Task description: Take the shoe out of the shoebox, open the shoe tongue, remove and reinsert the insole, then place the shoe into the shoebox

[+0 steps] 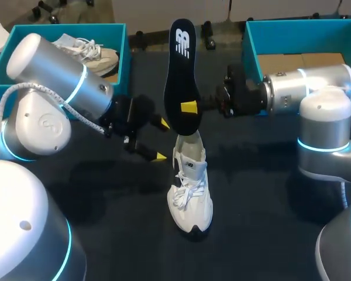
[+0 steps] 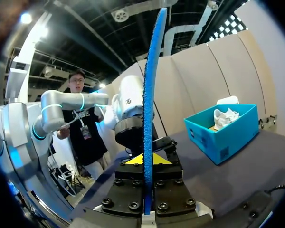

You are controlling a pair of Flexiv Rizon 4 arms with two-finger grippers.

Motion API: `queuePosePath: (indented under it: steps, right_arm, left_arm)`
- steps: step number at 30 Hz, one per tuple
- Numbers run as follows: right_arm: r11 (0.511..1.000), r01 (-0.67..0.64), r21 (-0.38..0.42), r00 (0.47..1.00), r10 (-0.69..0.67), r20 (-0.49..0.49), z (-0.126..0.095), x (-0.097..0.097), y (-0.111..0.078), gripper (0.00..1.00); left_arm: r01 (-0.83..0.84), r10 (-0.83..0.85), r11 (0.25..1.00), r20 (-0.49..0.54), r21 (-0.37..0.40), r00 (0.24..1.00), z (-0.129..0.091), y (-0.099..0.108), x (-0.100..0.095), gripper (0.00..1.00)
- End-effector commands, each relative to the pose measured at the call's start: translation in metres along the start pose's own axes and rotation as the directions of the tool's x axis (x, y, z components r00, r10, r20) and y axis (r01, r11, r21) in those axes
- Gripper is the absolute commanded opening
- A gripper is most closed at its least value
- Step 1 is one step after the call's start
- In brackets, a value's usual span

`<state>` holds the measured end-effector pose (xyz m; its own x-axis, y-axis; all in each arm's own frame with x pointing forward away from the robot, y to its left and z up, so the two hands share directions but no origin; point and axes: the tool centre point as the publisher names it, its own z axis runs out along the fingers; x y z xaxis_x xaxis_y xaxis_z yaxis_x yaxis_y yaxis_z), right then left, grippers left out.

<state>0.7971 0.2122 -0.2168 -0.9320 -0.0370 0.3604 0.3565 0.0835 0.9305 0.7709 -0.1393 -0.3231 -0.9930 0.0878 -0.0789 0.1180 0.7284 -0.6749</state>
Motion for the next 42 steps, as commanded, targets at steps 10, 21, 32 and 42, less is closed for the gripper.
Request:
queuePosePath:
  steps: [10,21,32,42]
  right_arm:
    - [1.000,-0.008,0.000,1.000,0.008,0.005,0.000,-0.003,-0.008,0.00]
    - [1.000,-0.007,-0.010,1.000,0.007,0.025,-0.005,-0.010,-0.030,0.00]
    - [0.999,-0.024,-0.039,0.999,0.025,0.025,-0.008,-0.020,-0.052,0.00]
    - [0.999,-0.029,-0.040,0.999,0.030,0.022,-0.007,-0.021,-0.053,0.00]
  left_arm:
    - [0.004,-0.004,1.000,0.019,0.004,1.000,0.002,-0.004,-0.001,1.00]
    - [0.029,-0.029,1.000,0.040,0.007,0.999,-0.002,-0.003,0.000,1.00]
    - [0.045,-0.045,0.999,0.051,-0.003,0.998,-0.004,-0.002,-0.001,1.00]
    - [0.045,-0.045,0.999,0.051,-0.003,0.998,-0.004,-0.002,-0.001,1.00]
